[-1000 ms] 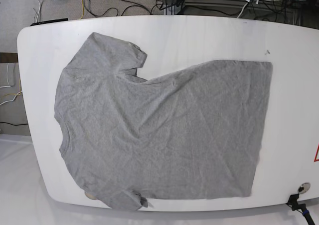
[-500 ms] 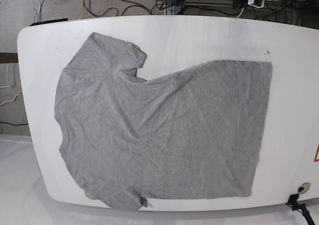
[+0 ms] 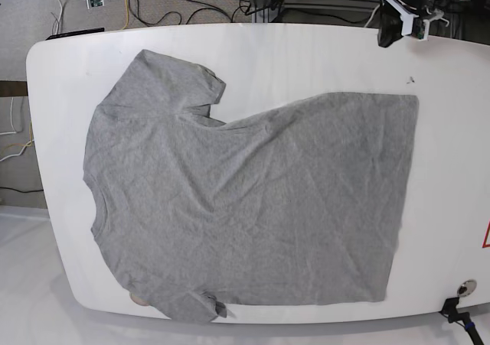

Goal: Fold the T-shirt properly
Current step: 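Move both grippers down toward the shirt's shoulder corners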

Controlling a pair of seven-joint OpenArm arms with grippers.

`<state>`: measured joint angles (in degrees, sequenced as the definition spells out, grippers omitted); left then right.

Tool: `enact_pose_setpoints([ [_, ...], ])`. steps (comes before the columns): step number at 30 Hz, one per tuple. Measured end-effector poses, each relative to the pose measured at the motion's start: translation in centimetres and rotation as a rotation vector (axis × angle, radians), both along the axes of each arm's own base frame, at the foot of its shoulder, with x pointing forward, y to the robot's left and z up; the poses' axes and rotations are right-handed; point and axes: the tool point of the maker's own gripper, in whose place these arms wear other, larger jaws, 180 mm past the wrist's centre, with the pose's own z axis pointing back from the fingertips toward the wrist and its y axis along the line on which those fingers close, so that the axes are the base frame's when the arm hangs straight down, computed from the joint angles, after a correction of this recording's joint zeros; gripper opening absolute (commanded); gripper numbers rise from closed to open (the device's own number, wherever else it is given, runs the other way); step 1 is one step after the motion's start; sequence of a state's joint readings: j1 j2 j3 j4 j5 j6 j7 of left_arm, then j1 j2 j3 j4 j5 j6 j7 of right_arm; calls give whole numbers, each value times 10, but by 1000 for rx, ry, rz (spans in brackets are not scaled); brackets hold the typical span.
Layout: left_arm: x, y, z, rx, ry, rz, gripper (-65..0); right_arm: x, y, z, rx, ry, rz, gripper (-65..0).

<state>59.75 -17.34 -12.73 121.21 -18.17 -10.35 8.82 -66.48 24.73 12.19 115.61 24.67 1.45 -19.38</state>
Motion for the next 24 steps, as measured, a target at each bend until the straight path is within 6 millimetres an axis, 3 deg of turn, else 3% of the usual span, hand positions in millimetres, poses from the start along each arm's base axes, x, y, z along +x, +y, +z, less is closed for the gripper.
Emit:
enact_pose_setpoints([
  [3, 8, 0, 6, -1, -15, 7, -650, 13, 1, 4, -4, -34, 7, -650],
  [8, 42, -1, 22, -16, -123, 27, -650, 53, 4, 13, 1, -154, -24, -650],
  [9, 40, -2, 17, -15, -93, 28, -650, 55, 1, 12, -7, -154, -39, -650],
  [11, 59, 5, 37, 3, -185, 35, -650, 65, -8, 23, -31, -199, -51, -650],
  [18, 69, 7, 34, 29, -140, 26, -650, 86, -11, 29, -43, -250, -76, -650],
  [24, 102, 4, 40, -88, -167, 34, -650, 118, -13, 38, -32, -331, -137, -650],
])
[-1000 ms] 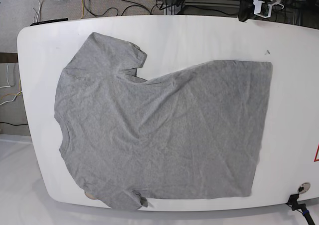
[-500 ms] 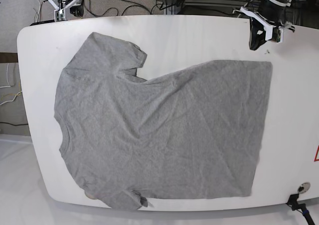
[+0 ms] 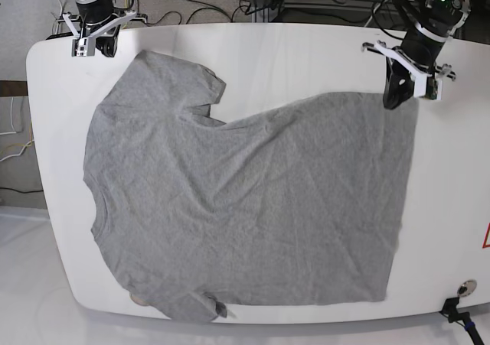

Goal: Fold the T-shirt properly
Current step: 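Move both grippers down toward the shirt's shoulder corners, then lower both open grippers onto the shirt's shoulder edges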

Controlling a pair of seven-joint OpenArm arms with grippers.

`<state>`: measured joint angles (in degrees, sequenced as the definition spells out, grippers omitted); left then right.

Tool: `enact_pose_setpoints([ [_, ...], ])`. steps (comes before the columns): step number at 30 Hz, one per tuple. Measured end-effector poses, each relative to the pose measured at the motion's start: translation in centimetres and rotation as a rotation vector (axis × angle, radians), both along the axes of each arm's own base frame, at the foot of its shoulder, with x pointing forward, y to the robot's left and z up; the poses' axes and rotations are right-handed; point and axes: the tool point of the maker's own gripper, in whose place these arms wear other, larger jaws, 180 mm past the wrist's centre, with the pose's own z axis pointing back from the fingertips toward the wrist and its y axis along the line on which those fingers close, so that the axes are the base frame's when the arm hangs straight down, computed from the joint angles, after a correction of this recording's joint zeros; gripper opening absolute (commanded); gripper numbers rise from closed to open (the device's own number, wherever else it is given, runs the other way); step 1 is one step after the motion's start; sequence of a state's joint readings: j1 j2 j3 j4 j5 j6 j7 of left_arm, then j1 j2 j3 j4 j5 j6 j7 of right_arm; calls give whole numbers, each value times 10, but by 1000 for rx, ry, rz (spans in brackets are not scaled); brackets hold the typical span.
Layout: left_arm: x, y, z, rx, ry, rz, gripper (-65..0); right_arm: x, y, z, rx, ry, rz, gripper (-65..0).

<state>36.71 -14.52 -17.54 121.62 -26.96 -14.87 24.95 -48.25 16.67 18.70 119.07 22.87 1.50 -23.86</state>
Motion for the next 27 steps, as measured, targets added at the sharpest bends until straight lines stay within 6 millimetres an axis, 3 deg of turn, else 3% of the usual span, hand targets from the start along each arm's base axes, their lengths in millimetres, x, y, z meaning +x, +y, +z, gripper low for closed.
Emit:
enact_pose_setpoints([
  [3, 3, 27, -27, -37, 80, 82, -650, 9, -4, 5, -4, -25, 0, -650],
  [4, -3, 40, -49, -46, 157, 126, -650, 8, -4, 3, 2, -20, -3, -650],
  [8, -5, 68, -93, -125, 287, 234, -650, 15, 7, 6, 97, -53, 10, -650],
  [11, -10, 78, -122, -194, 391, 279, -633, 15, 13, 6, 155, -57, 3, -650],
  [15, 1, 83, -129, -321, 367, 310, -576, 18, 18, 5, 197, -57, 10, -650],
  [20, 12, 81, -131, -462, 326, 348, -548, 25, 23, 0, 251, -56, 11, -650],
  [27, 16, 69, -131, -540, 324, 348, -533, 33, 13, -16, 281, -52, -32, -650],
])
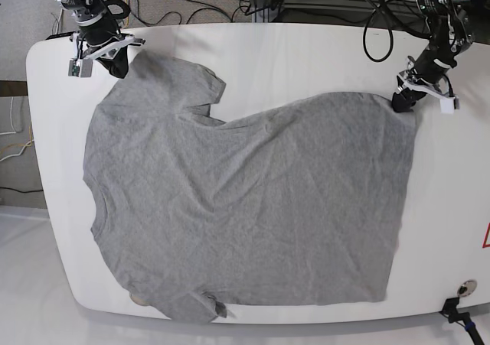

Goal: Fold the T-shirt properly
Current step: 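Lower both open grippers onto the shirt's shoulder edges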

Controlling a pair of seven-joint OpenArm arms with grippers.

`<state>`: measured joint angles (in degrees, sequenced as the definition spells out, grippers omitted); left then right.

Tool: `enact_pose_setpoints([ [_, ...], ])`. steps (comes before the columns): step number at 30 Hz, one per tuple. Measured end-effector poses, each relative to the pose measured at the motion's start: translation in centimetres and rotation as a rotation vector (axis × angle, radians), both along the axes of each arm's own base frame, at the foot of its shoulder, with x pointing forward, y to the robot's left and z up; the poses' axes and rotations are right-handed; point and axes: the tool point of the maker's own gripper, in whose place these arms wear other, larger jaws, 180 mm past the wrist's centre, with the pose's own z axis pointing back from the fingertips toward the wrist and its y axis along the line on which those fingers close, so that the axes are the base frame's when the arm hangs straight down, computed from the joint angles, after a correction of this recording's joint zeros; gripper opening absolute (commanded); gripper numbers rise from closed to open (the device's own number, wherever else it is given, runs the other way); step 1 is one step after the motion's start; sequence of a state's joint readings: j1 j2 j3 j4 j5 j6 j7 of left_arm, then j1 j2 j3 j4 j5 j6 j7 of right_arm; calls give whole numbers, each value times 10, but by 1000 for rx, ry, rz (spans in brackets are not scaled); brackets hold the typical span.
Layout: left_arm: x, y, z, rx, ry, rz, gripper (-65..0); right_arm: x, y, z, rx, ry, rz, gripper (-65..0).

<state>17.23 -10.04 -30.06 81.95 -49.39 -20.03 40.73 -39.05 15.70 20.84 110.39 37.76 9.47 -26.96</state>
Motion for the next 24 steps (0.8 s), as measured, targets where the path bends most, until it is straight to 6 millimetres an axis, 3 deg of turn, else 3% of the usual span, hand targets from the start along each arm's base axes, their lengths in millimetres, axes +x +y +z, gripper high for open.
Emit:
enact_pose_setpoints([
  [8, 11, -2, 3, -24, -2, -12, -545, 16, 2, 4, 15, -39, -5, -650],
  [17, -7, -8, 5, 43, 24, -92, -566, -27, -35, 3, -39, 35, -72, -650],
  [21, -11, -8, 4, 39, 29, -93, -588, -44, -41, 0, -49, 68, -89, -650],
  [24, -14, -7, 2, 47, 45, -102, -553, -55, -46, -3, -56, 108, -100, -638],
])
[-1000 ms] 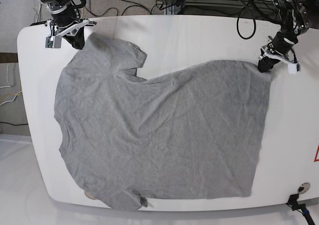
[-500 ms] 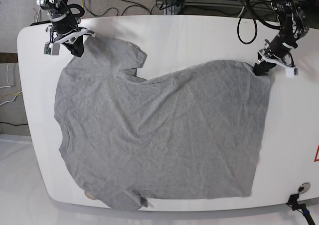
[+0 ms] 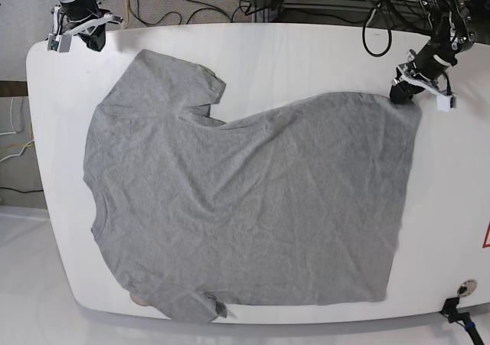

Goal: Fold the T-shirt properly
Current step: 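Lower both open grippers onto the shirt's shoulder edges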

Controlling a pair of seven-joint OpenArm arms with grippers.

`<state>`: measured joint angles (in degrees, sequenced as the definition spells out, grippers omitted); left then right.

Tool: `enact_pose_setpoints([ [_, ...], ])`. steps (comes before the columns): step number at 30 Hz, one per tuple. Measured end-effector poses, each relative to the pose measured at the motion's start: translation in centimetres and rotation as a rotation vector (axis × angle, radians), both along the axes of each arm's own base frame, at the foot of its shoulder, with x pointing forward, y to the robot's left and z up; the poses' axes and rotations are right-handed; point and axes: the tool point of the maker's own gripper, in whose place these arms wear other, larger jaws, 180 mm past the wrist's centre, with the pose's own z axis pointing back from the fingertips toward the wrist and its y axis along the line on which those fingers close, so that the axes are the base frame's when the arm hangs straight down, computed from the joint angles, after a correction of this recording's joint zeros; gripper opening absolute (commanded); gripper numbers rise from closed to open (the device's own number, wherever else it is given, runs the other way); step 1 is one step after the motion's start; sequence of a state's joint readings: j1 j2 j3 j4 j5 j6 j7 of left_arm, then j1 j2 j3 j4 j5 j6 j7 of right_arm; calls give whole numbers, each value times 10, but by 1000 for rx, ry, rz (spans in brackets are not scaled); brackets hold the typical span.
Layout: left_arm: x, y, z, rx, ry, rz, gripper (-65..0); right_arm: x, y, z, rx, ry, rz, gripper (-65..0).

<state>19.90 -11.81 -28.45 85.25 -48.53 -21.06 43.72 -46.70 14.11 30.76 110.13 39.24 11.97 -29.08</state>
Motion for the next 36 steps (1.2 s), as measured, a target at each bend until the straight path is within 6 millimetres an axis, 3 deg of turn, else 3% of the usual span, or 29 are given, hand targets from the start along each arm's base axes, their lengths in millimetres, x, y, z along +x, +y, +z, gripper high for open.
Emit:
enact_pose_setpoints([
  [3, -1, 1, 1, -3, -4, 4, -528, 4, 3, -2, 7, 3, 9, -504],
  [6, 0, 3, 1, 1, -7, 8, -520, -6, 2, -15, 26, 44, -11, -439],
  [11, -1, 6, 2, 6, -12, 17, -525, -7, 0, -30, 51, 60, -37, -444],
  [19, -1, 9, 2, 10, -12, 20, -528, 0, 1, -37, 92, 42, -74, -456],
  [34, 0, 11, 1, 7, -15, 26, -523, 26, -8, -51, 159, -42, -178, -439],
  [36, 2, 9, 2, 3, -26, 33, -523, 39, -10, -45, 142, -81, -166, -440],
])
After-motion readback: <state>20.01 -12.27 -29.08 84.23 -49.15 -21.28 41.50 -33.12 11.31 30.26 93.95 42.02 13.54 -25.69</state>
